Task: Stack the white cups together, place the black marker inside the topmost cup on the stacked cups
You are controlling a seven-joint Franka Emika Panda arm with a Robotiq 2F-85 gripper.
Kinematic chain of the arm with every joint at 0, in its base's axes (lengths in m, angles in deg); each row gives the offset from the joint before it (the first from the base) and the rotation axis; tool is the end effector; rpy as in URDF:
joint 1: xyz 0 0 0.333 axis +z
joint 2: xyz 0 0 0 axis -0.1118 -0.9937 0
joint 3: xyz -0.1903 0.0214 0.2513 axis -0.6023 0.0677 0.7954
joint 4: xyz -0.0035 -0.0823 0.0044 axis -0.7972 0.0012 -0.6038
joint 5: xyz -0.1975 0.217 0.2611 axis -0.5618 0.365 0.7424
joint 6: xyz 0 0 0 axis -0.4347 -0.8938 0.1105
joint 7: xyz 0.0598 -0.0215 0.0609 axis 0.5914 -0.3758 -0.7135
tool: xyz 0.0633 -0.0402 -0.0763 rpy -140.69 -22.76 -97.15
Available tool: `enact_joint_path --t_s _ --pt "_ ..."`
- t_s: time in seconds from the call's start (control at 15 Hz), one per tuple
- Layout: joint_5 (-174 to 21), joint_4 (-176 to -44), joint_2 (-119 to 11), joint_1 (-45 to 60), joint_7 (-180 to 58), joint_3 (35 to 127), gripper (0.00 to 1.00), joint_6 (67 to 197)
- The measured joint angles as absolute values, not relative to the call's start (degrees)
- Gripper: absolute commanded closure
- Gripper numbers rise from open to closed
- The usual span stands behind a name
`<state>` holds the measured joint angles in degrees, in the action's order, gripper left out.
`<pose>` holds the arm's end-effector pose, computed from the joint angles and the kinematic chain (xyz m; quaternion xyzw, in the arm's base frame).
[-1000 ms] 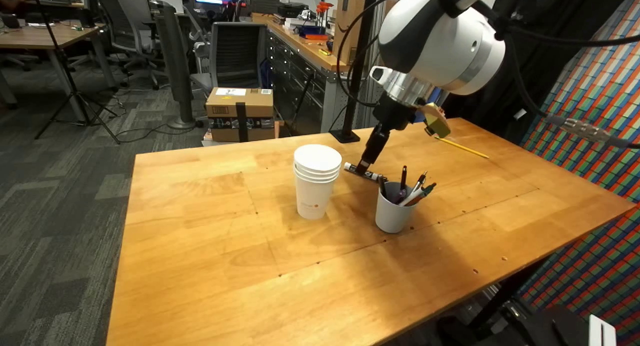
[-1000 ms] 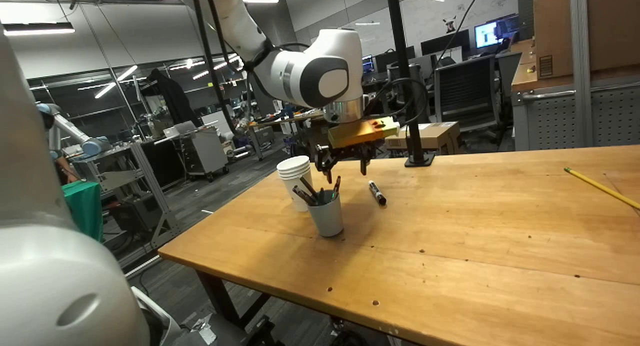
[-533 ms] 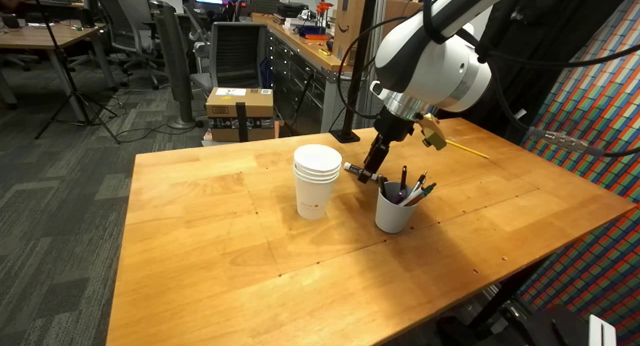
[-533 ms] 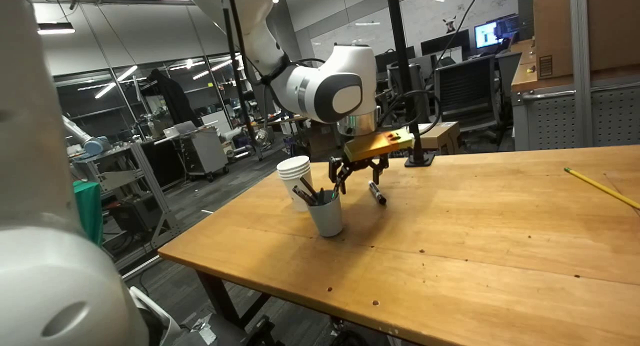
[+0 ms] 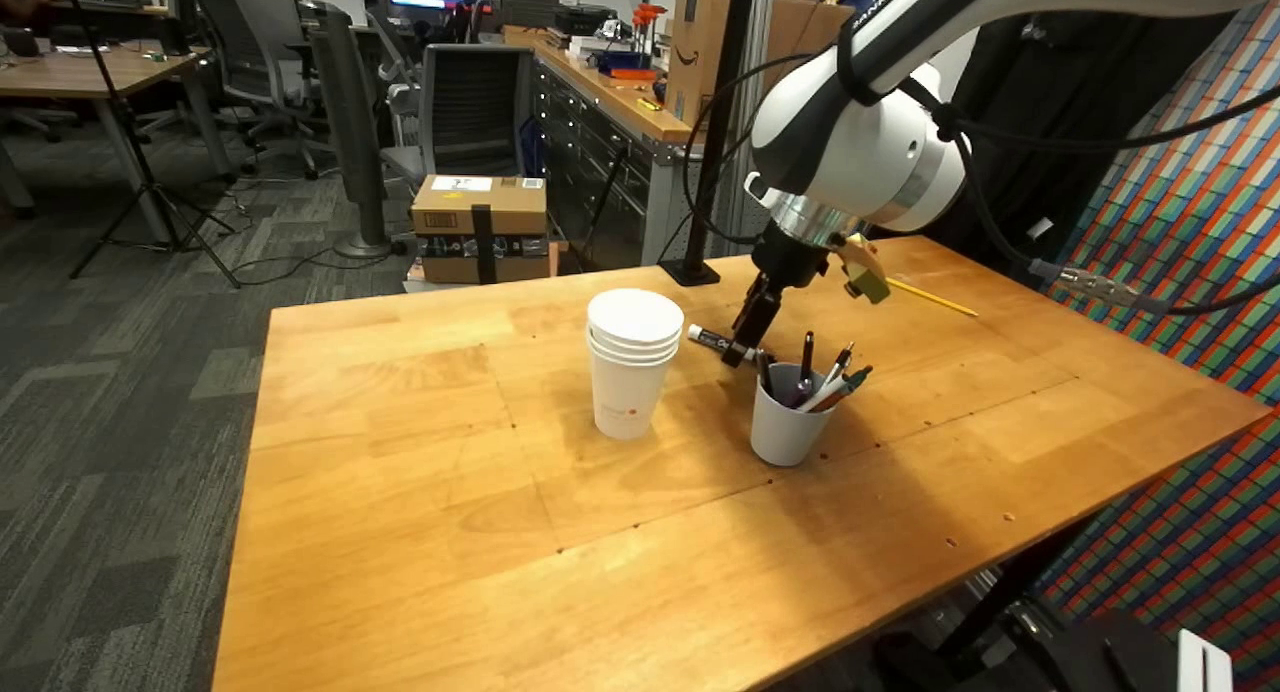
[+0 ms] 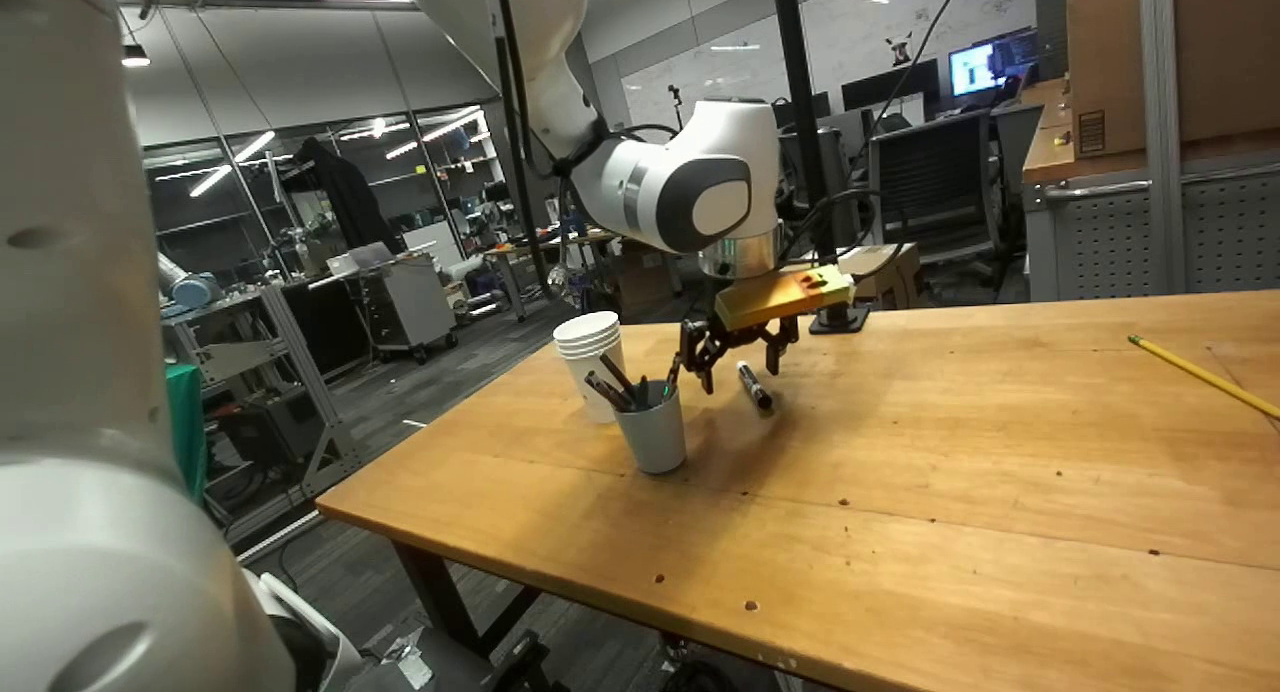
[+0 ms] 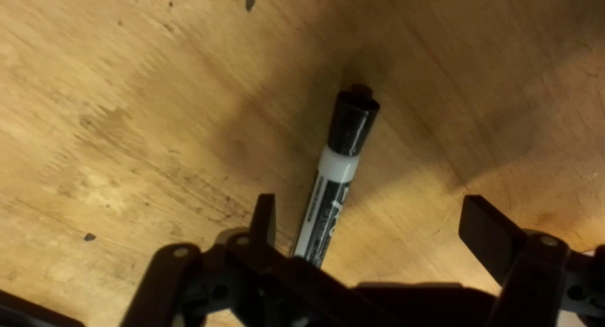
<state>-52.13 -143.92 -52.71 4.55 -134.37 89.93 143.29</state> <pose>0.5597 0.0256 0.2643 -0.8834 -0.4511 -0.0940 0.0852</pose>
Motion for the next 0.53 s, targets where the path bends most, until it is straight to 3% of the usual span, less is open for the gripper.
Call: enact_joint_path --t_s 0.2,0.53 --pt "-52.2 -143.4 -53.7 4.1 -134.4 90.4 0.04 143.3" --pt "-52.3 -143.0 -54.5 3.8 -134.4 91.0 0.49 143.6"
